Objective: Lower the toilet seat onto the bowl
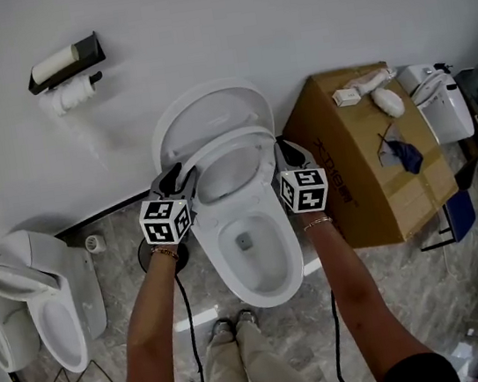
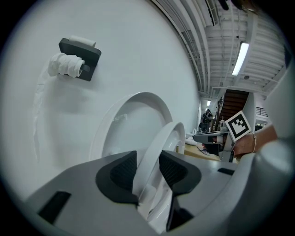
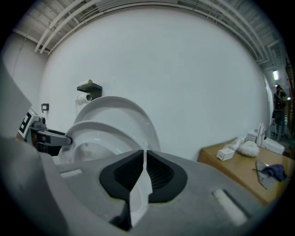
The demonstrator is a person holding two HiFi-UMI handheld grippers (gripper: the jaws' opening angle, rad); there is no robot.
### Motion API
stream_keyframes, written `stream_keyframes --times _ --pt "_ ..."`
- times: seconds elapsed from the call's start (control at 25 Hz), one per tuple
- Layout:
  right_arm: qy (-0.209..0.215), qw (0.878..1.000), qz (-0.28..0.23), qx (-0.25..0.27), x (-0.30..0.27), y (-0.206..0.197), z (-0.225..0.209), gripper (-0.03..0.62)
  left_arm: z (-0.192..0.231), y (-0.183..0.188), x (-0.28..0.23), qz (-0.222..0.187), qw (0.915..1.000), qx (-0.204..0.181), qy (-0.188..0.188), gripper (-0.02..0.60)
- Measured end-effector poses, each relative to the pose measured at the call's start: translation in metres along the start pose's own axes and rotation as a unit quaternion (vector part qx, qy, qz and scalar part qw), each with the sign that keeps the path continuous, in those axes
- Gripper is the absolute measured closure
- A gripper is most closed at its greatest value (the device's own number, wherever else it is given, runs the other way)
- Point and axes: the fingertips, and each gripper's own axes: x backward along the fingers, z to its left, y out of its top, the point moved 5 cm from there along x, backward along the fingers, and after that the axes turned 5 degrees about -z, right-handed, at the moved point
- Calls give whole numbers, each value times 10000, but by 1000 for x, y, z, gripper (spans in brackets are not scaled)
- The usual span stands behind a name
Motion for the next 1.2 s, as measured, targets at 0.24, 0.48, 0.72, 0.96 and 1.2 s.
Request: stream_keyframes --times 0.24,0.48,0.72,0.96,1.2 --pt "2 9999 53 -100 33 -6 -3 567 -9 -2 7 109 9998 -97 -154 434" --pt "73 9982 39 -586 64 -12 1 568 -27 -7 21 162 9991 -204 -334 434" --pt "60 9956 159 -921 86 -31 1 584 -48 -18 39 204 9975 -400 -537 431" --pt "32 9939 150 -1093 101 -39 0 587 -74 -32 60 138 9960 -602 -652 426" --pt "172 9811 98 -1926 130 -51 -3 588 -101 -50 82 255 9911 -945 -904 425"
